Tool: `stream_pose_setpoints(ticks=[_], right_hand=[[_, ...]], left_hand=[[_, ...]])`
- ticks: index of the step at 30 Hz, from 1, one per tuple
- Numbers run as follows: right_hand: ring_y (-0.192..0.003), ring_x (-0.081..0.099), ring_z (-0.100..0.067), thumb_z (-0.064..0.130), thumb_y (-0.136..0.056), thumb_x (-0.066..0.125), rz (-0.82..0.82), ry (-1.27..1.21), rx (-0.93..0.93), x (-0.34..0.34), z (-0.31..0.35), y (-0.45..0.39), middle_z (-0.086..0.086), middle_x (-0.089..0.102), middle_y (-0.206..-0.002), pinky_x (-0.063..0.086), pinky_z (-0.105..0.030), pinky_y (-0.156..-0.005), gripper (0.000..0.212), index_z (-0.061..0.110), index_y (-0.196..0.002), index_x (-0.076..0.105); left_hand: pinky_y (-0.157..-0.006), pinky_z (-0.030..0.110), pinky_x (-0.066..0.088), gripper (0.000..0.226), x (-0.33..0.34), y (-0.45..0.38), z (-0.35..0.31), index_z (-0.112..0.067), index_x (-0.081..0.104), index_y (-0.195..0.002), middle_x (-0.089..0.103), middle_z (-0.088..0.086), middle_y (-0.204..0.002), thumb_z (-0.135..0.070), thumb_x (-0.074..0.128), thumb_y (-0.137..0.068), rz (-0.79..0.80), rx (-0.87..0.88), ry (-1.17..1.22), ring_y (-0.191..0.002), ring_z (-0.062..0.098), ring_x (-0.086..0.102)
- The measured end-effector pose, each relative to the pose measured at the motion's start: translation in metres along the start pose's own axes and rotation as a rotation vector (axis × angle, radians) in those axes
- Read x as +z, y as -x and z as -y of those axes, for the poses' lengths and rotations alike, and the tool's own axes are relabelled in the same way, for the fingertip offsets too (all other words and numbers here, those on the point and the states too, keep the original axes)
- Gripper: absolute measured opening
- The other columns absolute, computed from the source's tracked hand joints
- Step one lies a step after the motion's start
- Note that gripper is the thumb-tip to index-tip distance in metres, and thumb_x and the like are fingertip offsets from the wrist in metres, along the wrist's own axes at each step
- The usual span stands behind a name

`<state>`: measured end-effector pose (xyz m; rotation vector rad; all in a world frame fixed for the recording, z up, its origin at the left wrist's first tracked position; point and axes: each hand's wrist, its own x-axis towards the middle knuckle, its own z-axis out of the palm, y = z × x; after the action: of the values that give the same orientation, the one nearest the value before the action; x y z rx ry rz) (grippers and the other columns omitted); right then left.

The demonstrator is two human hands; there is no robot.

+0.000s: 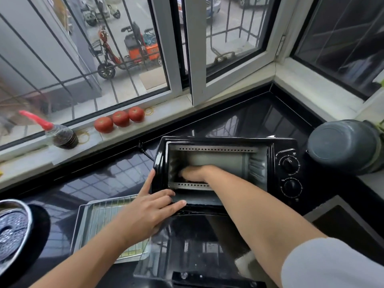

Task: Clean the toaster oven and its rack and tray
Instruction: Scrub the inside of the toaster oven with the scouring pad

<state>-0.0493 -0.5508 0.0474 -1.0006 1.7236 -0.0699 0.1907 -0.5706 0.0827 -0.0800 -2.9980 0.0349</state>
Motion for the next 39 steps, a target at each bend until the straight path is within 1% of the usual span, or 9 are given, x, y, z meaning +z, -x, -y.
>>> stream_pose_setpoints(ticks=[5,10,16,20,25,28,31,35,39], right_hand=[[-0.147,0.027,-0.026,0.035,-0.107,0.024,-0.008,0.174,0.176,-0.012,-0.006,0.008,-0.009,0.026,-0.161,0.026,-0.04,-0.118,0.054,0.01,-0.155,0.026],[-0.131,0.047,-0.032,0.019,-0.102,0.033,-0.104,0.369,0.523,-0.033,-0.057,0.022,-0.012,0.036,-0.154,0.044,-0.041,-0.107,0.053,0.006,-0.153,0.03],[-0.137,0.042,-0.03,0.016,-0.102,0.032,-0.074,0.46,0.405,-0.023,-0.043,0.022,-0.012,0.033,-0.157,0.04,-0.041,-0.11,0.051,0.003,-0.151,0.031],[-0.14,0.034,-0.031,0.027,-0.105,0.027,-0.236,0.313,0.469,-0.023,-0.042,0.02,-0.019,0.029,-0.155,0.032,-0.034,-0.11,0.053,0.002,-0.152,0.025],[-0.13,0.041,-0.036,0.038,-0.092,0.039,-0.526,0.291,0.512,-0.027,-0.046,0.017,-0.015,0.045,-0.144,0.034,-0.042,-0.107,0.05,0.015,-0.133,0.057],[-0.145,0.013,-0.041,0.041,-0.09,0.05,-0.546,0.231,0.567,-0.028,-0.061,0.017,-0.021,0.018,-0.157,0.024,-0.046,-0.117,0.064,0.01,-0.145,0.04],[-0.149,0.006,-0.038,0.037,-0.096,0.04,-0.37,0.262,0.562,-0.026,-0.06,0.015,-0.019,0.007,-0.162,0.019,-0.047,-0.12,0.072,0.005,-0.155,0.015],[-0.145,0.028,-0.031,0.018,-0.103,0.028,0.001,0.419,0.459,-0.027,-0.047,0.025,-0.009,0.016,-0.164,0.031,-0.041,-0.116,0.056,0.007,-0.157,0.017],[-0.136,0.041,-0.03,0.045,-0.093,0.045,0.153,0.389,0.357,-0.031,-0.059,0.005,-0.006,0.034,-0.156,0.037,-0.047,-0.112,0.065,0.015,-0.15,0.037]], left_hand=[[-0.121,0.071,0.014,0.056,-0.002,-0.005,0.003,-0.023,0.064,-0.139,0.063,-0.008,-0.091,-0.03,0.015,-0.114,-0.007,-0.048,-0.011,-0.114,0.016,0.065],[-0.122,0.068,0.011,0.059,-0.004,-0.006,-0.002,-0.025,0.065,-0.139,0.061,-0.008,-0.089,-0.035,0.013,-0.113,0.015,-0.056,0.002,-0.109,0.015,0.067],[-0.121,0.071,0.012,0.042,-0.002,-0.003,-0.007,-0.023,0.064,-0.139,0.058,-0.008,-0.089,-0.025,0.051,-0.1,-0.035,-0.025,0.004,-0.108,0.016,0.066],[-0.119,0.074,0.017,0.066,0.005,-0.002,-0.005,-0.025,0.065,-0.137,0.056,-0.008,-0.088,-0.017,0.084,-0.075,0.002,-0.034,0.022,-0.105,0.014,0.065],[-0.116,0.076,0.021,0.06,0.006,-0.002,-0.005,-0.024,0.067,-0.135,0.058,-0.009,-0.088,-0.019,0.085,-0.078,-0.024,-0.029,0.046,-0.104,0.013,0.066],[-0.117,0.075,0.021,0.05,0.001,-0.008,0.0,-0.025,0.067,-0.134,0.058,-0.009,-0.088,-0.022,0.079,-0.086,-0.067,-0.044,0.065,-0.1,0.01,0.064],[-0.118,0.074,0.02,0.039,-0.004,-0.014,0.004,-0.026,0.067,-0.135,0.055,-0.01,-0.088,-0.027,0.059,-0.097,-0.084,-0.054,0.076,-0.093,0.007,0.06],[-0.124,0.067,0.009,0.043,-0.007,-0.014,0.007,-0.031,0.064,-0.138,0.049,-0.012,-0.088,-0.028,0.046,-0.1,-0.016,-0.079,0.109,-0.088,0.004,0.057],[-0.124,0.065,0.006,0.045,-0.007,-0.011,0.008,-0.033,0.061,-0.141,0.056,-0.01,-0.095,-0.025,0.046,-0.099,0.006,-0.079,0.1,-0.102,0.004,0.059]])
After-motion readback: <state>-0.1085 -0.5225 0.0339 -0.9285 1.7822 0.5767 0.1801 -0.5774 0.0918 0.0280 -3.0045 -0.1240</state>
